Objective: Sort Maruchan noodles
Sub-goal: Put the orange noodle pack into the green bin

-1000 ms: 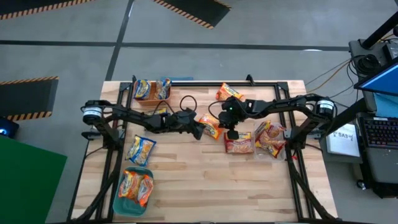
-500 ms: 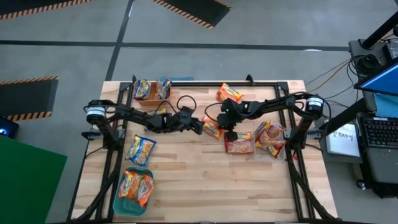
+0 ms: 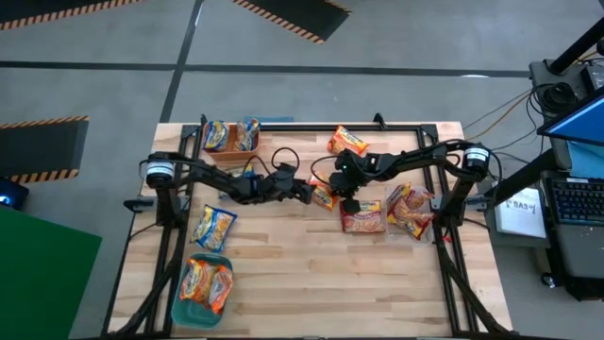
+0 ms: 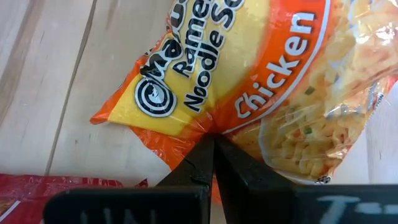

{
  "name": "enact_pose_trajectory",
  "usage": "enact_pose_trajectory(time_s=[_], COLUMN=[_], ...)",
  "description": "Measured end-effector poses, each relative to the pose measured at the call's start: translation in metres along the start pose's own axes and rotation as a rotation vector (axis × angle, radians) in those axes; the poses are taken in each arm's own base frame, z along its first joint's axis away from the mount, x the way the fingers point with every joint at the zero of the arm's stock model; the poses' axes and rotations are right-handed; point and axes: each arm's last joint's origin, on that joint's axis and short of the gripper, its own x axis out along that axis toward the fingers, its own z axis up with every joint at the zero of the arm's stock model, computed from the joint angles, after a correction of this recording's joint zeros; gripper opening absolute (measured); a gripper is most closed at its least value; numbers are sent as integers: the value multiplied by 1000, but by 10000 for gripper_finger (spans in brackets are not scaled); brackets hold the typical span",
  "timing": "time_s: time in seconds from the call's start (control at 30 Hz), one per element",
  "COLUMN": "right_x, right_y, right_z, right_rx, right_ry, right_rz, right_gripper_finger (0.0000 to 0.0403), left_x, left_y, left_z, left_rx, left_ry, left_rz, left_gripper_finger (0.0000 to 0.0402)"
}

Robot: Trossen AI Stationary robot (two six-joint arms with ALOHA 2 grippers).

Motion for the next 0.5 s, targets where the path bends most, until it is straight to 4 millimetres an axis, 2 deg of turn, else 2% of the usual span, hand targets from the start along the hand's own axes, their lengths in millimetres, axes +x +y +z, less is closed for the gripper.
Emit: enact_pose_trajectory(time_s=[0.23,0.5], right_x=[0,0], right_y=[0,0], right_z=[0,0], right_rx=[0,7], right_ry=[-2,-1], right_rz=[-2,-2], right_gripper_finger=[9,9], left_x=[12,20], left_y=[4,0], left_z=[-8,-8], left_rx=[-25,0], left_ry=[-25,-27], left_rz=[-15,-17], left_gripper_finger=[241,184])
